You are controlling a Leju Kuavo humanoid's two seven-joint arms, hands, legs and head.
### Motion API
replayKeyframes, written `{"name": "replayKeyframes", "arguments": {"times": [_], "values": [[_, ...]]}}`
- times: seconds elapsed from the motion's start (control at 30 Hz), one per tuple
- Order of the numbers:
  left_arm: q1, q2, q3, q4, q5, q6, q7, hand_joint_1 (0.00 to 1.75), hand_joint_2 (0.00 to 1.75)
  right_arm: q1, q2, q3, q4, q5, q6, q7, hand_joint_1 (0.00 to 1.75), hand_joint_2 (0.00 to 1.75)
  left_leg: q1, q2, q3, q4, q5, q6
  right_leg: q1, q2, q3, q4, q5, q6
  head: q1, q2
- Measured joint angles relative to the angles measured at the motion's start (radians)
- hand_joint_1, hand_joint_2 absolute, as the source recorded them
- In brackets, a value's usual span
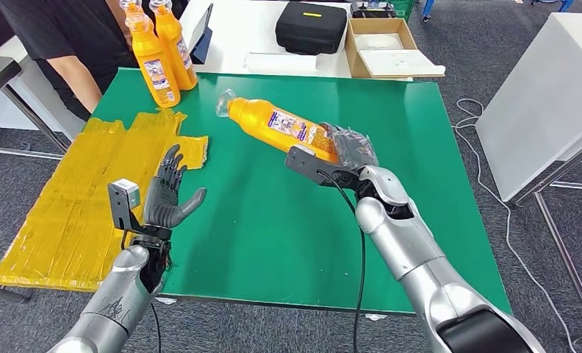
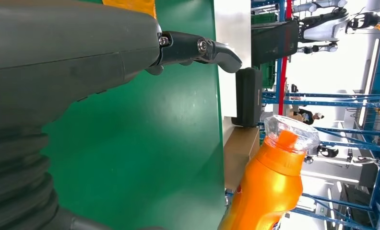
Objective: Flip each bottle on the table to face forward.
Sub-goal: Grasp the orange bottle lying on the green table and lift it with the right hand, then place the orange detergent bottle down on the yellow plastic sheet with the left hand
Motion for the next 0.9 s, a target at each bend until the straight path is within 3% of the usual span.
{"name": "replayKeyframes", "arguments": {"times": [0.5, 0.7, 0.9], "values": [[-0.020, -0.001, 0.000, 0.028, 0.027, -0.031, 0.000, 0.00, 1.75, 0.005, 0.010, 0.003, -0.009, -0.010, -0.003, 0.002, 1.75, 1.75, 0.000, 0.000, 0.000, 0.000, 0.000, 0.000, 0.000, 0.000, 0.000, 0.000, 0.000, 0.000, 0.000, 0.000], [-0.076, -0.035, 0.000, 0.075, 0.144, -0.172, 0.064, 0.00, 1.75, 0.000, 0.099, 0.045, 0.017, -0.005, -0.016, 0.006, 1.75, 1.75, 0.001, 0.001, 0.000, 0.000, 0.000, 0.000, 0.001, 0.000, 0.000, 0.000, 0.000, 0.000, 0.000, 0.000], [-0.120, -0.091, 0.008, 0.117, 0.398, -0.294, 0.209, 0.00, 1.75, -0.008, 0.234, 0.141, 0.070, -0.028, -0.044, 0.019, 1.75, 1.75, 0.001, 0.002, 0.000, 0.000, 0.000, 0.000, 0.001, 0.002, -0.001, 0.000, 0.000, 0.000, 0.000, 0.000]]}}
